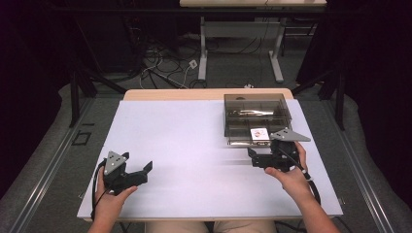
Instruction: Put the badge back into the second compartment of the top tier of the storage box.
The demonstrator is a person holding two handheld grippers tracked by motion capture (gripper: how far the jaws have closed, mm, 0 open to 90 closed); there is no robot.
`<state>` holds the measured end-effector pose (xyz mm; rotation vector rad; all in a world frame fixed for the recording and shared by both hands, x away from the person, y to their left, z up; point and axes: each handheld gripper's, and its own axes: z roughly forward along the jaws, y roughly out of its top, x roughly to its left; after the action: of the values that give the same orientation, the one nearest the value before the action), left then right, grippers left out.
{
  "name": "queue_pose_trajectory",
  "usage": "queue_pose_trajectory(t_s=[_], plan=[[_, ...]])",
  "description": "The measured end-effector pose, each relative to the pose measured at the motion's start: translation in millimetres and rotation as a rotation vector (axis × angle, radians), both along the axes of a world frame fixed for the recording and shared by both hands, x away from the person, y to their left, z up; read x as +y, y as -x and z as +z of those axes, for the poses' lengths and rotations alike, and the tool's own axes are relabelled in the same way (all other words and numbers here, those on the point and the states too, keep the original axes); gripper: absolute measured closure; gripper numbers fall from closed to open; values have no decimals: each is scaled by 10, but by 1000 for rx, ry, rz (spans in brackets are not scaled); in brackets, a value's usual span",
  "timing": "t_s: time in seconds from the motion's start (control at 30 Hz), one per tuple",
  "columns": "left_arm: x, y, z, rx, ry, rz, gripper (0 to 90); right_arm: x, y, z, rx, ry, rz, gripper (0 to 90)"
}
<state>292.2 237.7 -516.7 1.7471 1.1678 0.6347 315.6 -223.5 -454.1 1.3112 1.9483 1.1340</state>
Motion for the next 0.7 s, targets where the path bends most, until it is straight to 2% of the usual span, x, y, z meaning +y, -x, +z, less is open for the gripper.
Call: queue_pose_trajectory(t_s=[0.33,0.6,0.7], plan=[[-1,1,0,0,0,1,73,-147,109,-106,-18,-7,-9,4],[-3,4,1,1,0,1,73,-193,195,-206,-13,-10,-22,10],[-4,4,1,0,-1,0,73,-208,229,-272,-12,4,-27,12]])
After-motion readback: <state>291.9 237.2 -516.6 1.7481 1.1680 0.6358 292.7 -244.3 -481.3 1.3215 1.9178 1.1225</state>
